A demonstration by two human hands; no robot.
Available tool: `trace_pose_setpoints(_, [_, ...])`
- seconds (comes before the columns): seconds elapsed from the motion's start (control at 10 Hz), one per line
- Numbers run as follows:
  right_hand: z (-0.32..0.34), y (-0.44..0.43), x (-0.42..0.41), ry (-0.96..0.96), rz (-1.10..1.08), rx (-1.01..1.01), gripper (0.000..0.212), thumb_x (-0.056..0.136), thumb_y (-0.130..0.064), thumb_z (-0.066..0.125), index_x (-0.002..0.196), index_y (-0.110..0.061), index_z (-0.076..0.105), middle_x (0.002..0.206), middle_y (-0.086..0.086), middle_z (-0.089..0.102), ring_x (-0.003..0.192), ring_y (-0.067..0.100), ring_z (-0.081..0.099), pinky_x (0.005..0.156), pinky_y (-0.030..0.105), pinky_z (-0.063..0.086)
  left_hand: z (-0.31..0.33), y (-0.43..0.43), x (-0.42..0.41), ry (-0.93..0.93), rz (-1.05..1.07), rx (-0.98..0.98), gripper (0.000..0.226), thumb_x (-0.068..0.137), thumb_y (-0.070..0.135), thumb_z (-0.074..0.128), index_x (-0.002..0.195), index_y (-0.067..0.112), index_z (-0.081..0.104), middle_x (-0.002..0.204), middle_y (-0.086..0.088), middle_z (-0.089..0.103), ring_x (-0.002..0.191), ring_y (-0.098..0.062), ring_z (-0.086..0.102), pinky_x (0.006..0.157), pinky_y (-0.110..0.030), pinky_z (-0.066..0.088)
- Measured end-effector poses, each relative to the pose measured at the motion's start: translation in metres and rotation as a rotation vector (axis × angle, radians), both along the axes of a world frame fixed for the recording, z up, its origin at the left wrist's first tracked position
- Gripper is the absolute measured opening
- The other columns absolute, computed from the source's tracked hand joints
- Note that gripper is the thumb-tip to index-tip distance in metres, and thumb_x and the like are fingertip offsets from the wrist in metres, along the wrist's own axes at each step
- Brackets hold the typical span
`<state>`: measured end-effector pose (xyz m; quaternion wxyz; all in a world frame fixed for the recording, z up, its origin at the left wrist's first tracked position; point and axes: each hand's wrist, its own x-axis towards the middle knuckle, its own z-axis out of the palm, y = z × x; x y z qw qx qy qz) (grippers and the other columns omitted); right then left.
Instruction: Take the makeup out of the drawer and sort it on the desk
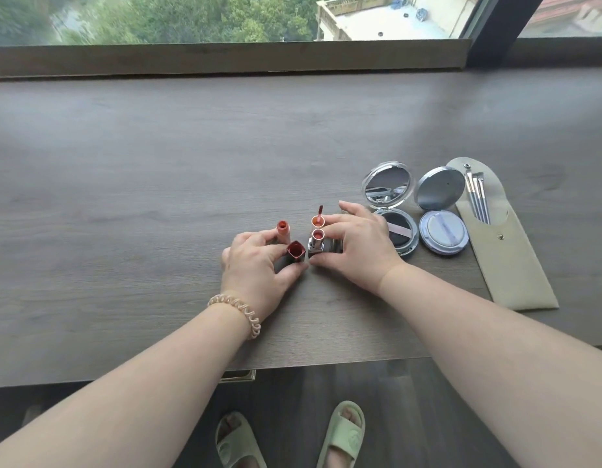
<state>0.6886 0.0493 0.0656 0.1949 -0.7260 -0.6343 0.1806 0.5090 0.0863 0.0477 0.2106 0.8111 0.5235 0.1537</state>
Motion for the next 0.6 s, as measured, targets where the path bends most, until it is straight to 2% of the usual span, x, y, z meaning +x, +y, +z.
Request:
trace_pose_setpoints(0.3, [0.004, -0.010, 0.008, -0.021, -0.043, 0.049, 0.041, 0.064, -0.045, 0.080, 0.102, -0.034, 0.070, 0.124, -0.010, 0.061, 0.132, 0.016, 0.035, 0.101, 0.033, 0.019, 0.005, -0.006, 0.002, 0.044, 0.065, -0.018, 0.039, 0.071, 0.057, 0.068, 0.100, 0.031, 0.071, 0.123, 0.011, 0.057, 0.121, -0.020, 0.039, 0.095, -0.036, 0.026])
trace_pose_setpoints(0.5, [0.005, -0.025, 0.029, -0.022, -0.009, 0.144, 0.033, 0.061, -0.044, 0.080, 0.088, -0.027, 0.074, 0.101, -0.006, 0.069, 0.109, 0.021, 0.053, 0.093, 0.037, 0.032, 0.009, -0.014, 0.001, 0.047, 0.160, 0.004, 0.045, 0.066, 0.058, 0.072, 0.102, 0.030, 0.070, 0.122, 0.004, 0.060, 0.123, -0.020, 0.042, 0.098, -0.040, 0.032])
trace_pose_setpoints(0.6, [0.004, -0.034, 0.041, -0.014, -0.001, 0.164, 0.030, 0.062, -0.044, 0.075, 0.086, -0.026, 0.073, 0.096, -0.005, 0.069, 0.102, 0.023, 0.056, 0.088, 0.036, 0.035, 0.012, -0.021, -0.005, 0.082, 0.247, -0.023, 0.048, 0.069, 0.056, 0.071, 0.107, 0.027, 0.068, 0.125, 0.003, 0.058, 0.124, -0.022, 0.040, 0.100, -0.039, 0.030])
